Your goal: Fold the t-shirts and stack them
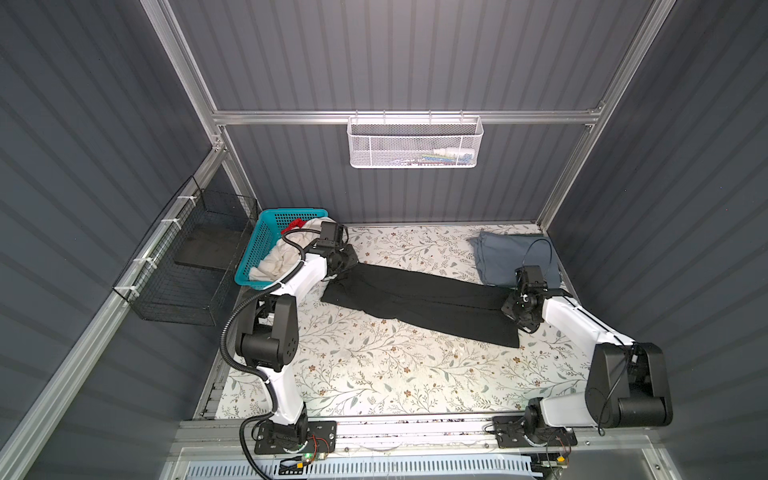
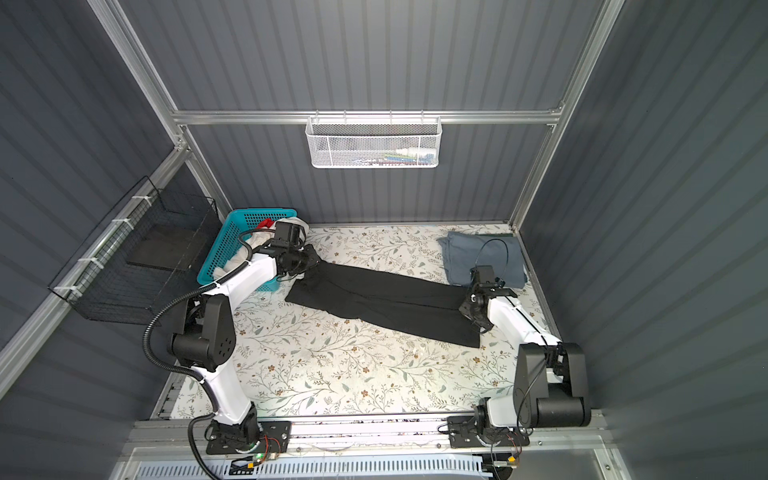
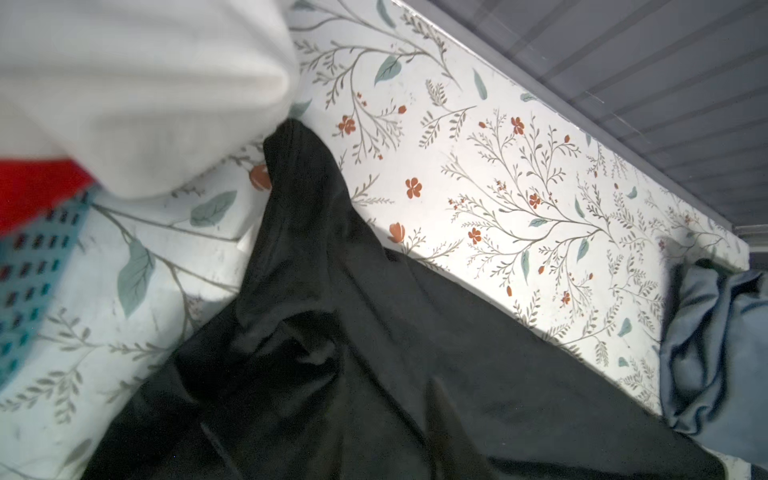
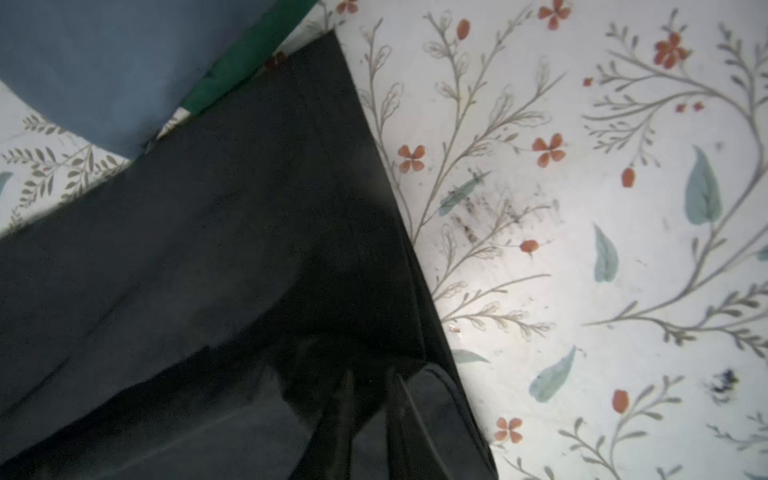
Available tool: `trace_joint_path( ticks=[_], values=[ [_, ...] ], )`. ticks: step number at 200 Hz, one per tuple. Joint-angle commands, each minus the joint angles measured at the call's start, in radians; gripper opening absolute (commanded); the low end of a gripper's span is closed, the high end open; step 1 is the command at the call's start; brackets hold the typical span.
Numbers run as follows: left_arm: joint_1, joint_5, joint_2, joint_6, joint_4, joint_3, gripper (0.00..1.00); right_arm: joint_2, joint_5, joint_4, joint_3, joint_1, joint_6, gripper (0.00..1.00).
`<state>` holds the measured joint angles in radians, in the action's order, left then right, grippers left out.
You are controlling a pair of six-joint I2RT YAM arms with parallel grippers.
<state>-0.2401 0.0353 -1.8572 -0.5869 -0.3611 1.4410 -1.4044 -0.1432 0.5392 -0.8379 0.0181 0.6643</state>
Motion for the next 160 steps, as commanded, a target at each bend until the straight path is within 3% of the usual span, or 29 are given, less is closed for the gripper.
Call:
trace_joint_path(
  ticks=[1, 22, 47, 66, 88, 125, 160],
  values=[
    [0.007, -0.026, 0.069, 0.044, -0.001, 0.024, 0.57, 0.031, -0.044, 0.051, 0.003, -0.01, -0.017, 0.34],
    [0.006, -0.008, 0.118, 0.058, 0.008, 0.005, 0.65, 0.063, -0.027, 0.056, 0.008, -0.013, -0.022, 0.49],
    [-0.001, 0.024, 0.185, 0.058, 0.013, -0.063, 0.67, 0.117, 0.073, 0.032, 0.029, -0.013, -0.015, 0.77],
    [-0.024, 0.032, 0.241, 0.065, 0.009, -0.13, 0.67, 0.158, 0.15, 0.02, 0.043, -0.009, -0.01, 0.93],
    [-0.045, 0.04, 0.3, 0.056, -0.015, -0.204, 0.67, 0.214, 0.157, 0.047, 0.043, 0.011, -0.005, 0.99],
    [-0.088, 0.05, 0.378, 0.05, -0.049, -0.332, 0.66, 0.335, 0.208, 0.033, 0.036, 0.075, -0.015, 0.99],
    [-0.101, 0.086, 0.38, 0.021, -0.03, -0.447, 0.65, 0.347, 0.278, -0.019, 0.02, 0.137, 0.013, 0.99]
  ],
)
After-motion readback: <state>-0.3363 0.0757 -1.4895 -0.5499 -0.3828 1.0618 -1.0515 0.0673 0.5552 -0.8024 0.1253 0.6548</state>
